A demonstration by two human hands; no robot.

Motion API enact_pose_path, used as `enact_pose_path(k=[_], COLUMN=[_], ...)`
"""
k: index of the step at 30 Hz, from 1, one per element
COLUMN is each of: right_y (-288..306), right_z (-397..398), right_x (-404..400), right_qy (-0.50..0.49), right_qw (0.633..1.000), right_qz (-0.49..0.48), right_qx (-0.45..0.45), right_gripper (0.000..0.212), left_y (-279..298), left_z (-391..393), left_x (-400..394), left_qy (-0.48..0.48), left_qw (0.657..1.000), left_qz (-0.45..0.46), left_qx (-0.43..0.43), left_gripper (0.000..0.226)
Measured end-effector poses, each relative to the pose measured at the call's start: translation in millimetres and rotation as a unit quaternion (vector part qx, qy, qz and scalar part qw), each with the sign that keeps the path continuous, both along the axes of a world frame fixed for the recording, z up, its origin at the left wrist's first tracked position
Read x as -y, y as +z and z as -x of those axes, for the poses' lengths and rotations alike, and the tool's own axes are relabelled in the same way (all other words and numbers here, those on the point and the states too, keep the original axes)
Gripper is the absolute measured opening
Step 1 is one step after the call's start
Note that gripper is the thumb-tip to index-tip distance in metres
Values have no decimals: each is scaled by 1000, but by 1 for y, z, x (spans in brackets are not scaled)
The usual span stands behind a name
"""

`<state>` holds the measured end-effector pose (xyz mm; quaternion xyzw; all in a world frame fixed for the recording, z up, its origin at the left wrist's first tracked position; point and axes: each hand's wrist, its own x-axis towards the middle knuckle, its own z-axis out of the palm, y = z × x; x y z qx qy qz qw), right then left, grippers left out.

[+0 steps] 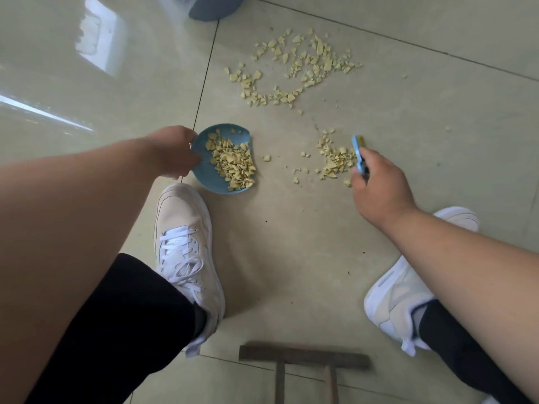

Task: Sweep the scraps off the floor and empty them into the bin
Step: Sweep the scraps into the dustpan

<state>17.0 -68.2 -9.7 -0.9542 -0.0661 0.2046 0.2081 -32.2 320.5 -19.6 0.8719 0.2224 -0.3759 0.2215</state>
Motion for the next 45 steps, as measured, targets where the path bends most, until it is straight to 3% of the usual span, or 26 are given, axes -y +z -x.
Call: enact_pose_path(k=[10,19,27,31,36,41,45], right_y=[-6,-3,12,23,20,10,-1], right_z=[7,17,13,-19,-74,-84,-69], right_x=[-42,-64,-71,-62,-35,-9,-18], right_qy=[-27,20,-3,-80,-182,-142,-69], right_qw=[998,995,987,981,974,987,996], right_qz=[-63,-93,-158,-178,-122,-30,-19], right_qx=[-5,-19,-42,-14,60,75,53], right_gripper=[11,37,31,28,26,23,23], left_y=[-5,-12,-12,-8,-9,-19,-16], left_z=[-18,-28,-21,-14,-6,1,2], left_x=[45,109,138,126,101,73,62], left_qy=[-5,-15,51,98,113,116,121], left_qw=[999,998,993,988,987,989,989], left_qz=[3,31,95,115,111,89,78], left_qx=[-43,-51,-49,-9,13,6,-19], left_gripper=[22,14,15,18,18,16,14])
